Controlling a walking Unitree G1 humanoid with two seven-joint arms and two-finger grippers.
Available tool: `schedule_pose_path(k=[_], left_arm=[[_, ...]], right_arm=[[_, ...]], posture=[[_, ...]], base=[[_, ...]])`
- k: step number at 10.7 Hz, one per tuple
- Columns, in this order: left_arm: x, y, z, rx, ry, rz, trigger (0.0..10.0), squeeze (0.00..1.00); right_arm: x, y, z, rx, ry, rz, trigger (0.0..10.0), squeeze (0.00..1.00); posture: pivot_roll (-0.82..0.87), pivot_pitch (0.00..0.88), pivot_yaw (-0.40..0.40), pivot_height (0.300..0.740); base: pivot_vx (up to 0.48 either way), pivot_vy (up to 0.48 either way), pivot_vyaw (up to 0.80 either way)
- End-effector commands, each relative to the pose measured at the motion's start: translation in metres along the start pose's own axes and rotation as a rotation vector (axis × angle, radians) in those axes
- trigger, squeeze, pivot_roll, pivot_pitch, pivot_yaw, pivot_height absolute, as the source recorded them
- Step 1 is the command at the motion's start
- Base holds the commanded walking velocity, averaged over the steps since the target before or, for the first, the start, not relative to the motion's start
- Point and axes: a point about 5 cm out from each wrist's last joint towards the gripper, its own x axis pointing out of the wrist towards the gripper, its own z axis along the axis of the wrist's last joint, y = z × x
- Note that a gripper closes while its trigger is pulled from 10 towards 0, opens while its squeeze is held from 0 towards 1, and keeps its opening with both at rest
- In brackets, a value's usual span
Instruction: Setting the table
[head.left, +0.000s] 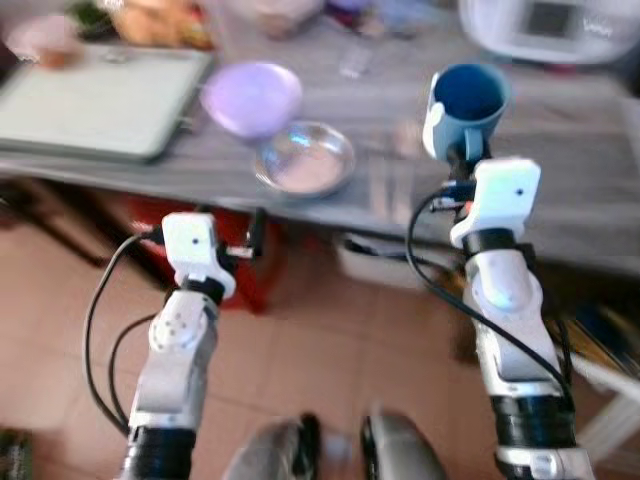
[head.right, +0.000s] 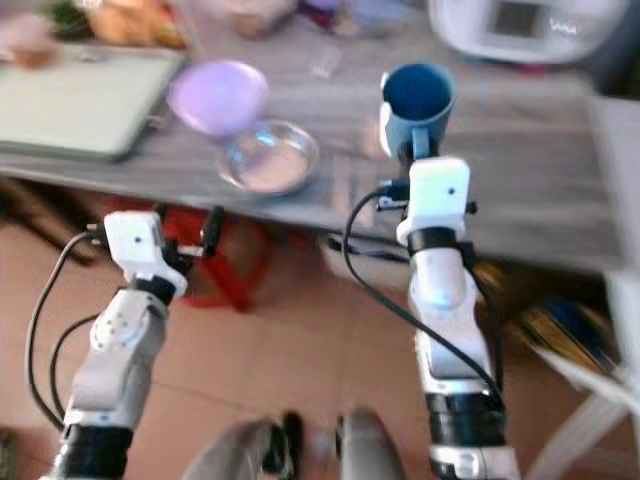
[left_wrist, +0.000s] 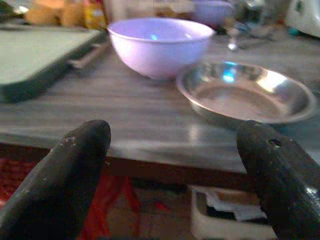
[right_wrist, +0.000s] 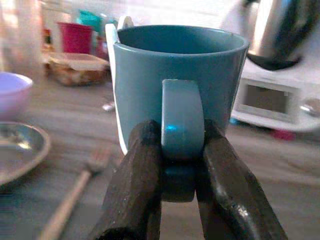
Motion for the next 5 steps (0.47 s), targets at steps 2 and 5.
schedule_pose_path(k=[2, 5], left_arm=[[-0.005, 0.009, -0.001, 0.023, 0.002, 0.031, 10.0, 0.00], [-0.006, 0.009, -0.002, 0.030, 0.005, 0.025, 10.0, 0.00]], right_arm=[[0.002, 0.000, 0.012, 0.006, -0.058, -0.008, 10.0, 0.00], [0.006, -0.011, 0.008, -0.031, -0.043, -0.072, 10.0, 0.00]], posture=[[-0.04, 0.138, 0.067, 0.740], [-0.04, 0.141, 0.067, 0.740]], base=[[0.000, 0.000, 0.40], [0.000, 0.000, 0.00]])
